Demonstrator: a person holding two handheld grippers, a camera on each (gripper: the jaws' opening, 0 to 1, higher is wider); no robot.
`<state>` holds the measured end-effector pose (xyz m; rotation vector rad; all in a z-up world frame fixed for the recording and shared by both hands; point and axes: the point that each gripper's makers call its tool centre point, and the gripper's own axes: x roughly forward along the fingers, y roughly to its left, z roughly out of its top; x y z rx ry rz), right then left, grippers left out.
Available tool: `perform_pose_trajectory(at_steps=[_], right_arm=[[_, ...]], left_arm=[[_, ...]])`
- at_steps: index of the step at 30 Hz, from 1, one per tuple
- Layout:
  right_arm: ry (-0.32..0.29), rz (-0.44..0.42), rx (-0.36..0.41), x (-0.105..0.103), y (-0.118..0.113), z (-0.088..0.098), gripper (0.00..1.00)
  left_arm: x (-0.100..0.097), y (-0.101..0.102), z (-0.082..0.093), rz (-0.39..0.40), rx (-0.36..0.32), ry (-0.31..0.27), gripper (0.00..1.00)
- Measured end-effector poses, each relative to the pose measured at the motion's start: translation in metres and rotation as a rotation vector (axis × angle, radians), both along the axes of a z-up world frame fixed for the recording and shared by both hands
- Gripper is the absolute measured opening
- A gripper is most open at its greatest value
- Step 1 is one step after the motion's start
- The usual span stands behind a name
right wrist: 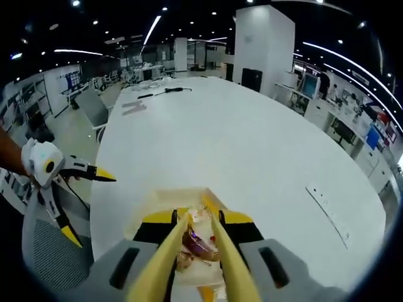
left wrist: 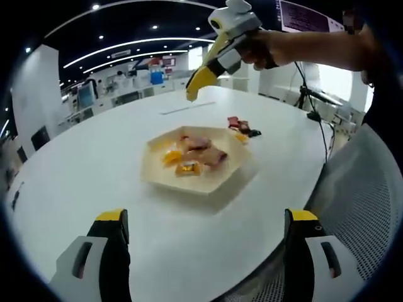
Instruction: Place the target food into the container with the food tongs after gripping and lifting it, then release it inside without dropping or visibly crushing the food.
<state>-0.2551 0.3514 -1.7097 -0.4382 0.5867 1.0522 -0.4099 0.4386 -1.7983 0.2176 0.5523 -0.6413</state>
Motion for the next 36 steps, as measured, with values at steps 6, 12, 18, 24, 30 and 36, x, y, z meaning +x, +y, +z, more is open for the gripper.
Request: perform_pose_trajectory(at_steps=[6, 12, 18, 24, 30, 36], right_arm=[[-0.009, -0.009, 0.017, 0.0, -0.013, 0.007, 0.26], [-0.031, -0.004, 0.029, -0.003, -0.032, 0.016, 0.27], [-0.044, -0.02, 0.028, 0.0, -0.055, 0.02, 0.27], [-0.052, -0.027, 0.038, -0.002, -0.077, 0.021, 0.28], [-0.06, -0.013, 0.042, -0.008, -0.099, 0.015, 0.28], [-0.054, -0.037, 0.059, -0.011, -0.124, 0.01, 0.28]], left_arm=[[-0.001, 0.0, -0.001, -0.006, 0.005, 0.001, 0.99], [-0.001, 0.0, -0.001, -0.008, 0.008, 0.0, 0.99], [-0.001, -0.001, -0.002, -0.014, 0.009, 0.003, 0.99], [-0.001, -0.001, -0.001, -0.009, 0.009, 0.001, 0.99], [-0.001, 0.0, -0.002, -0.01, 0.013, 0.004, 0.99], [-0.002, -0.001, -0.002, -0.011, 0.014, 0.007, 0.99]])
